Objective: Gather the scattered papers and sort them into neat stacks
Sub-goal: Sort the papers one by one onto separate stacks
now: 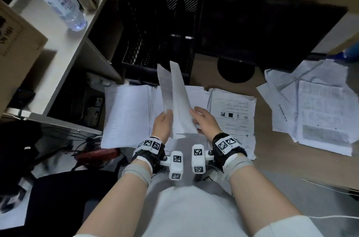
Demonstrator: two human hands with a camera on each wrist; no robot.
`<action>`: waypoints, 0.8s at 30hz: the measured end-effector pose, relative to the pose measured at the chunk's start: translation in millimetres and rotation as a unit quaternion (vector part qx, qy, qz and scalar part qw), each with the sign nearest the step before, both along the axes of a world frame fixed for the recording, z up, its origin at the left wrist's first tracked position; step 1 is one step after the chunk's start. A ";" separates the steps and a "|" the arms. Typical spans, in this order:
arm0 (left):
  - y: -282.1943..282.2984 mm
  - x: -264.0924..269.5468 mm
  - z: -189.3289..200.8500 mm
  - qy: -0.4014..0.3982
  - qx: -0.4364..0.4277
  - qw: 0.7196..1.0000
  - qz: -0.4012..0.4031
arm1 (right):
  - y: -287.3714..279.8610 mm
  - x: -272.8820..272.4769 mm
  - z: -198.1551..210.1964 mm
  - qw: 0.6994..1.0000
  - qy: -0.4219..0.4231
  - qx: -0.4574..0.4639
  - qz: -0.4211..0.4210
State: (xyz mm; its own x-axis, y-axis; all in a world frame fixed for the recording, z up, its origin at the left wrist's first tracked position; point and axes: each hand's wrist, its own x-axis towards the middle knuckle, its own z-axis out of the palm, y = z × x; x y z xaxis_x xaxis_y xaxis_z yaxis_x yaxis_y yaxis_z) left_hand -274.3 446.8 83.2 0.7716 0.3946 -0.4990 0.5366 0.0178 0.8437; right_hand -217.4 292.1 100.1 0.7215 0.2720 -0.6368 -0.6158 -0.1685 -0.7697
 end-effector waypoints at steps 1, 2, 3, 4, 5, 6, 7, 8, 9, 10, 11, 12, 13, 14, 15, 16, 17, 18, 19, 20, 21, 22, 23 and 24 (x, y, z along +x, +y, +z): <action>-9.6 -2.1 4.7 -0.007 -0.005 1.000 0.002 | -8.2 -1.7 0.6 1.000 -0.002 0.001 0.006; -17.6 -4.0 8.0 -0.014 -0.014 1.000 0.001 | -14.8 -3.8 3.3 1.000 -0.003 0.007 0.011; -27.3 -6.2 12.3 -0.017 -0.023 1.000 -0.005 | -22.6 -5.6 1.6 1.000 -0.004 0.012 0.011; -34.8 -8.7 10.6 -0.020 -0.026 0.999 -0.015 | -31.3 -9.1 4.1 1.000 -0.005 0.011 0.010; -39.0 -10.8 8.5 -0.022 -0.016 0.999 -0.027 | -37.2 -11.1 4.2 1.000 -0.007 -0.001 0.006; -43.5 -12.2 2.8 -0.020 0.005 0.999 -0.036 | -45.8 -14.3 5.2 1.000 -0.004 -0.012 -0.002; -46.6 -13.2 -1.2 -0.011 0.032 0.999 -0.038 | -53.8 -15.9 3.2 1.000 -0.005 -0.018 -0.012; -47.8 -13.3 -8.2 -0.005 0.060 0.997 -0.038 | -60.4 -17.3 4.8 1.000 -0.010 -0.015 -0.023; -50.9 -13.7 -8.8 -0.007 0.076 0.996 -0.040 | -66.9 -18.4 4.6 0.999 -0.019 -0.018 -0.030; -53.7 -13.4 -10.9 -0.020 0.084 0.995 -0.047 | -73.1 -19.7 5.5 0.999 -0.022 -0.026 -0.030; -56.5 -13.1 -9.9 -0.038 0.079 0.994 -0.061 | -78.4 -20.7 5.3 0.999 -0.023 -0.030 -0.027; -58.1 -10.8 -9.8 -0.054 0.066 0.994 -0.072 | -82.2 -21.5 6.5 0.999 -0.020 -0.026 -0.023; -60.7 -7.4 -6.3 -0.057 0.059 0.993 -0.087 | -84.2 -22.1 10.0 0.999 -0.019 -0.017 -0.027; -63.9 -2.3 -4.7 -0.061 0.056 0.990 -0.110 | -85.8 -23.2 14.5 0.999 -0.011 0.000 -0.032; -67.4 1.7 -1.3 -0.054 0.066 0.987 -0.135 | -85.6 -23.8 17.0 0.999 -0.004 0.013 -0.033; -71.6 6.9 1.8 -0.051 0.068 0.985 -0.153 | -86.4 -23.7 18.1 0.999 0.000 0.020 -0.029; -75.3 12.5 6.1 -0.039 0.059 0.986 -0.153 | -85.8 -23.6 19.8 0.999 0.001 0.026 -0.024; -80.1 18.7 11.1 -0.026 0.025 0.990 -0.138 | -86.3 -22.9 20.5 0.999 0.000 0.028 -0.018; -84.4 24.2 13.8 -0.017 -0.024 0.992 -0.119 | -87.9 -21.7 20.0 1.000 -0.006 0.023 -0.014; -87.3 29.4 16.4 -0.011 -0.071 0.992 -0.107 | -89.3 -20.7 20.2 1.000 -0.016 0.010 -0.008; -88.2 35.8 20.2 -0.005 -0.099 0.989 -0.106 | -90.7 -18.4 21.3 1.000 -0.028 -0.007 -0.002; -88.3 41.2 24.5 0.003 -0.109 0.988 -0.112 | -91.9 -15.9 21.3 0.999 -0.039 -0.021 -0.002; -87.2 46.5 26.3 0.005 -0.112 0.986 -0.120 | -91.9 -13.1 23.2 0.998 -0.048 -0.027 -0.013; -86.0 51.3 26.9 0.002 -0.110 0.986 -0.125 | -91.4 -10.2 23.3 0.998 -0.055 -0.029 -0.026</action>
State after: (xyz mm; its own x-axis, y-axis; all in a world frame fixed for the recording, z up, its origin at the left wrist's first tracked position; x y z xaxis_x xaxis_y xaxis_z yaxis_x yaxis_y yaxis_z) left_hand -222.9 360.8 110.1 0.8295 0.0736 -0.5537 0.5499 0.0664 0.8326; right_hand -227.6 200.7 123.5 0.8000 0.1971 -0.5667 -0.5372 -0.1854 -0.8228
